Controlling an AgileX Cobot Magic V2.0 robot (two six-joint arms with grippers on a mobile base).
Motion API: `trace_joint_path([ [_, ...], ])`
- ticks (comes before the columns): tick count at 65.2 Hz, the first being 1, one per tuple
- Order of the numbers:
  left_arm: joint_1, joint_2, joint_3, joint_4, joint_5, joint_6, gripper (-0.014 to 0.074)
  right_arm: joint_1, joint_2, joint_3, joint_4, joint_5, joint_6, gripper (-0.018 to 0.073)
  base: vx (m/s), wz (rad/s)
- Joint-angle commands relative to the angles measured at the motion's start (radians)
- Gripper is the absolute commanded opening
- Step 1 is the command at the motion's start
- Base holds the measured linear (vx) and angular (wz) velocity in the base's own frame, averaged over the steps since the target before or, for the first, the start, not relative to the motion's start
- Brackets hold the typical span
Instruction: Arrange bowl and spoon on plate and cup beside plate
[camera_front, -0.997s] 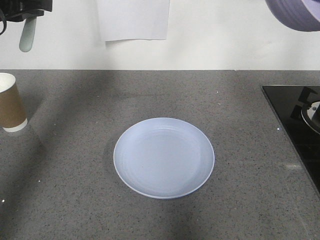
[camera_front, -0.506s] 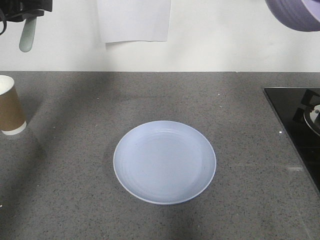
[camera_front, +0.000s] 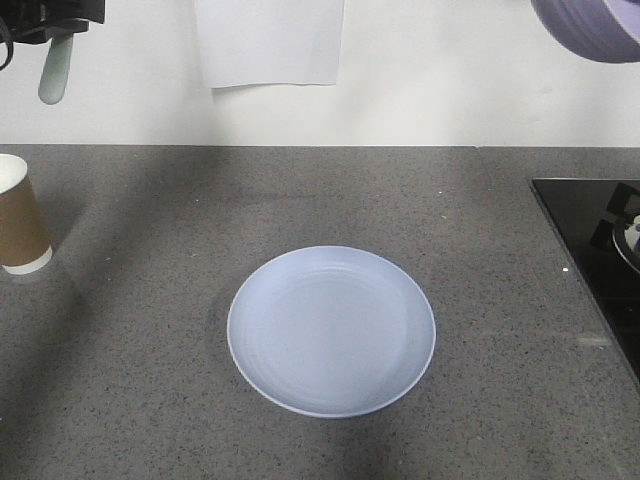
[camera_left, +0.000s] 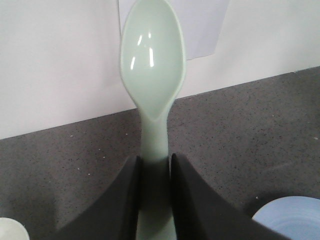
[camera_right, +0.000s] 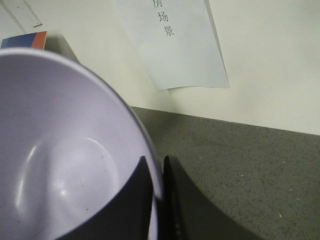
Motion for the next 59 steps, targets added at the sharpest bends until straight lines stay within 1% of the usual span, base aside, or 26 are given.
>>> trace_joint_path([
  [1, -0.002, -0.034, -0.026, -0.009, -0.065, -0.005, -0.0006, -0.005, -0.033, -0.030, 0.076, 0.040, -0.009, -0.0006, 0.01, 0.00],
  [59, -0.002, -0.034, -0.026, -0.009, -0.065, -0.005, -0.0006, -0.005, -0.033, -0.030, 0.076, 0.040, -0.009, -0.0006, 0.00, 0.00],
])
